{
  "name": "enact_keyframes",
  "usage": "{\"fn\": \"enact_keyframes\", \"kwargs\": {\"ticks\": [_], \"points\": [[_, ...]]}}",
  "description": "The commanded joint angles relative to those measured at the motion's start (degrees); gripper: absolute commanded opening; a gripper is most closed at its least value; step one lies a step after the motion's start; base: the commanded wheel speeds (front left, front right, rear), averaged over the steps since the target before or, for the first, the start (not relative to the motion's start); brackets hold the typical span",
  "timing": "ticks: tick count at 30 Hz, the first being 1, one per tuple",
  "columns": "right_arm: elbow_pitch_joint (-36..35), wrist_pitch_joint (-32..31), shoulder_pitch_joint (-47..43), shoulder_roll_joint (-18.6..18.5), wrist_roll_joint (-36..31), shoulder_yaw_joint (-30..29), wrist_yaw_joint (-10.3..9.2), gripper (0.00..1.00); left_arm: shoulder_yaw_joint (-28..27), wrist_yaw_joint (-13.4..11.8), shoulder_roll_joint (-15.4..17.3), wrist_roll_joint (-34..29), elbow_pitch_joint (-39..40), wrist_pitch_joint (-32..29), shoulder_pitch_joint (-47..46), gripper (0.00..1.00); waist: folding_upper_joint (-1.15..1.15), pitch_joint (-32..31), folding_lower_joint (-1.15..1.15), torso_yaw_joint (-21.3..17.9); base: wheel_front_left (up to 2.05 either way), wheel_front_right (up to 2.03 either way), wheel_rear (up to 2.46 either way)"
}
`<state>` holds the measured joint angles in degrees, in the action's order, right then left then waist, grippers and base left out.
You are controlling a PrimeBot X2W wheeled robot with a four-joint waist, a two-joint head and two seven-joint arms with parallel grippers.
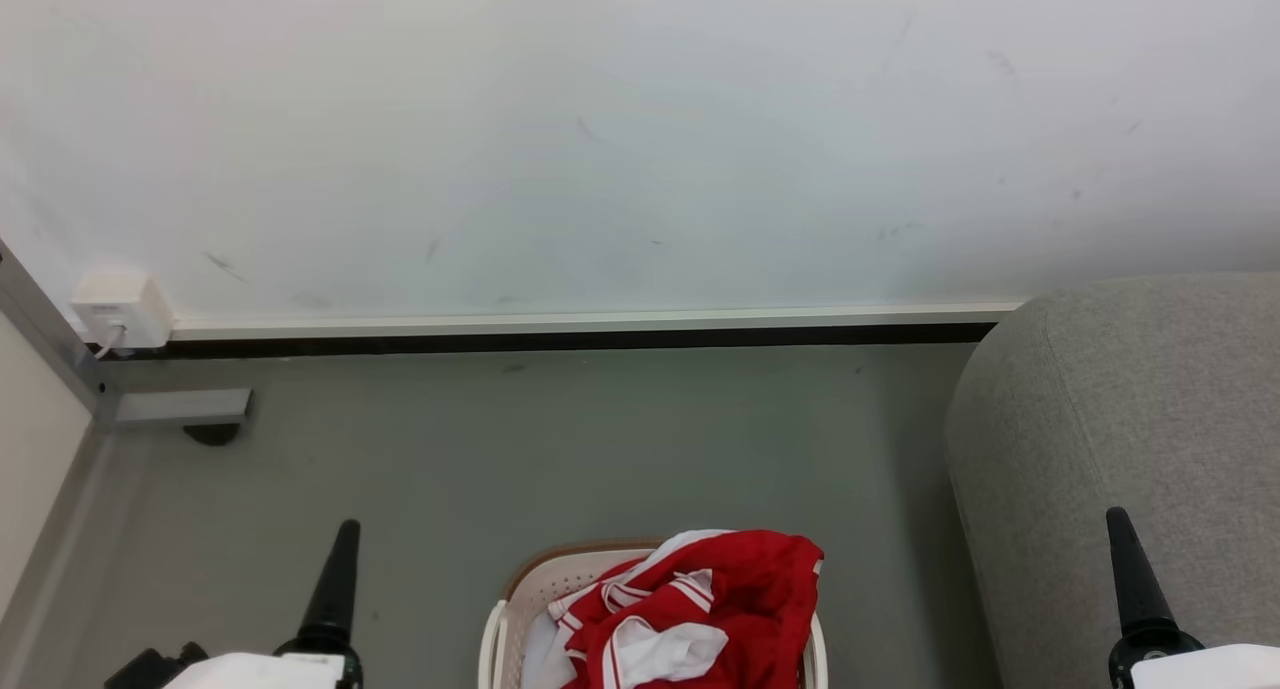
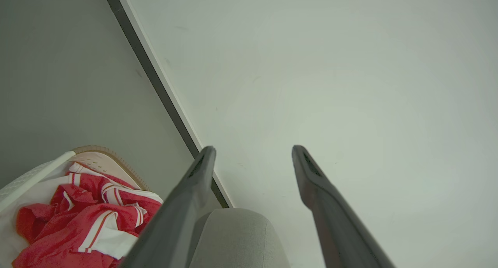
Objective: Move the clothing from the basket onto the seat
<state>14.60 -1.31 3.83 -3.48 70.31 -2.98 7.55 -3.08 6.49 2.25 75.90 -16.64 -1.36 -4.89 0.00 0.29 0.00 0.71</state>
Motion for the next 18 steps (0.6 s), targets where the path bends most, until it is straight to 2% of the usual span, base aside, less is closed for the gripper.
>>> {"fn": "enact_keyframes", "kwargs": {"ticks": [1, 18], "points": [[-1.2, 0.5, 1.0, -0.7, -2.0, 0.3, -0.02, 1.00, 0.2, -0.2, 0.4, -2.1, 0.6, 0.5, -1.8, 1.00, 0.00, 0.0, 0.00, 0.0, 0.00, 0.00, 0.00], [-0.9, 4.3, 1.5, -2.0, -18.5, 3.3, -0.03, 1.00, 2.2, -2.1, 0.5, -21.7, 2.0, 4.4, -2.3, 1.00, 0.00, -0.1, 0.00, 0.8, 0.00, 0.00, 0.00]]}}
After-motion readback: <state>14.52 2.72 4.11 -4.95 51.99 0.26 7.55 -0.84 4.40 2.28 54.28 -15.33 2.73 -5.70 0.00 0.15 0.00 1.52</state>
